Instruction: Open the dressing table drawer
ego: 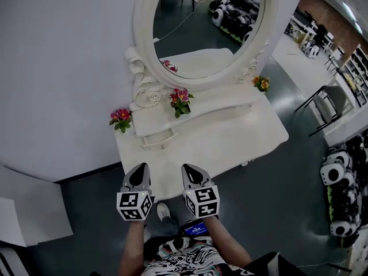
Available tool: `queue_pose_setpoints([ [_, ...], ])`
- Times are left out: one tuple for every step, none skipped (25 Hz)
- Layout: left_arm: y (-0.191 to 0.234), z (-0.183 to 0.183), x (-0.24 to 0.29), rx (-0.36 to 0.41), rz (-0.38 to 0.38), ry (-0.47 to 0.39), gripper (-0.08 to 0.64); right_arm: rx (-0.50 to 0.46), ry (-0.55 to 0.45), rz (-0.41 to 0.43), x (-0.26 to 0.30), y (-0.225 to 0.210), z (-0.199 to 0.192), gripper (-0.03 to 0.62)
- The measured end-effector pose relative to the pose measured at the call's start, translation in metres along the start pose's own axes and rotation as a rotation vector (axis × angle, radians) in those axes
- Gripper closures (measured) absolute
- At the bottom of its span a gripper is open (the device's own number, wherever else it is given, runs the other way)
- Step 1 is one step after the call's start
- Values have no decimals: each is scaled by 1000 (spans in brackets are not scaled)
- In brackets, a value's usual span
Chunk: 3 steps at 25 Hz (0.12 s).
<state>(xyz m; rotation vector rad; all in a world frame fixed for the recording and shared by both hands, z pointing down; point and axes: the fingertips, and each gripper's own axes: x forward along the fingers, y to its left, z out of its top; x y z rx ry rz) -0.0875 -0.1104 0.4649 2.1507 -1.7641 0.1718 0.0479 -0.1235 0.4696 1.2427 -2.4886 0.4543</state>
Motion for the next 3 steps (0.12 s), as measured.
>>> queue_pose_setpoints([
  [0, 1, 1, -1, -1, 0, 558, 0, 0, 0, 1, 0, 1, 592],
  [1, 1, 2, -2, -2, 0, 558, 1, 0, 0, 1, 0, 2, 592],
  [1, 2, 3, -3, -3, 1, 558, 1, 0, 0, 2, 0, 3, 592],
])
